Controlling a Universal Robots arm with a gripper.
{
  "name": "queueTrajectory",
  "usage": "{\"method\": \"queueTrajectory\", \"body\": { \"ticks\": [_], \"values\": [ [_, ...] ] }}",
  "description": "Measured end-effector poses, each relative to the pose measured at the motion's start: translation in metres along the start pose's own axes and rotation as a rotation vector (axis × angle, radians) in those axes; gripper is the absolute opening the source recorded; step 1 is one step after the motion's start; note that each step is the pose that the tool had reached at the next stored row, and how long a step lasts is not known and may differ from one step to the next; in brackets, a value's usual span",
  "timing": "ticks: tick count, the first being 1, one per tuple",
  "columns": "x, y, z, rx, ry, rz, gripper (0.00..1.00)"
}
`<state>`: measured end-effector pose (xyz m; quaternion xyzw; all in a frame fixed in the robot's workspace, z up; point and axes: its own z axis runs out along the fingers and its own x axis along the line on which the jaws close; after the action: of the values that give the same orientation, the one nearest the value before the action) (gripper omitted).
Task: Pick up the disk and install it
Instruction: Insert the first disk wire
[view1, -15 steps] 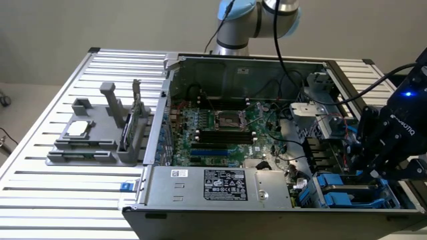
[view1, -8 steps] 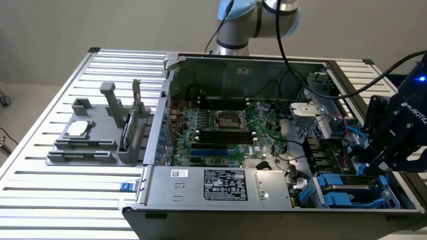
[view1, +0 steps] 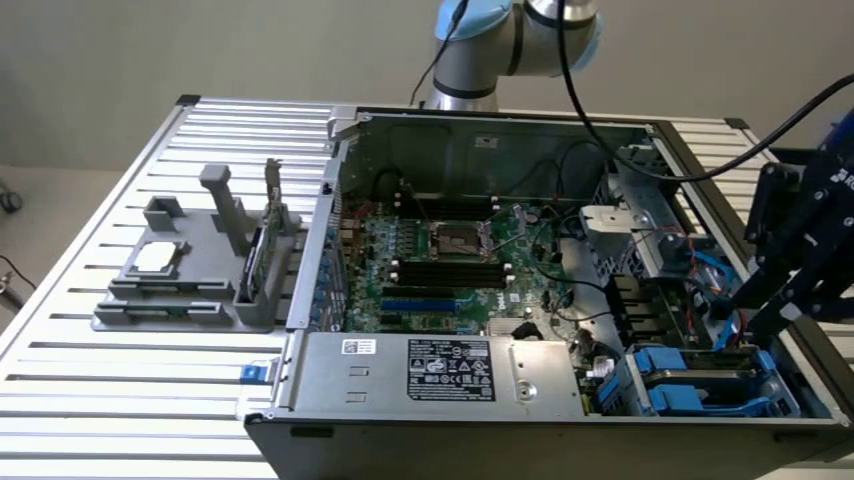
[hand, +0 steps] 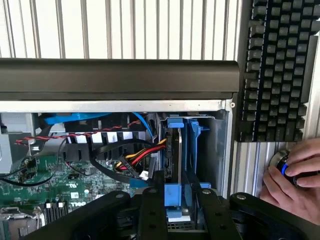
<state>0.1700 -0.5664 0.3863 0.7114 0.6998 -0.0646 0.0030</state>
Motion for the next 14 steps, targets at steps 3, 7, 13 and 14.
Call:
{"method": "queueTrajectory", "body": {
  "ticks": [3, 7, 13, 14],
  "values": [
    [-0.001, -0.0021, -0.0108, 0.0, -0.0001, 0.0, 0.31],
    [-0.001, -0.0076, -0.0166, -0.0003, 0.0, 0.0, 0.31],
    [0.009, -0.0212, -0.0135, -0.0109, -0.0015, 0.001, 0.31],
    [0.011, -0.0214, -0.0121, -0.0131, -0.0013, 0.001, 0.31]
  ]
}}
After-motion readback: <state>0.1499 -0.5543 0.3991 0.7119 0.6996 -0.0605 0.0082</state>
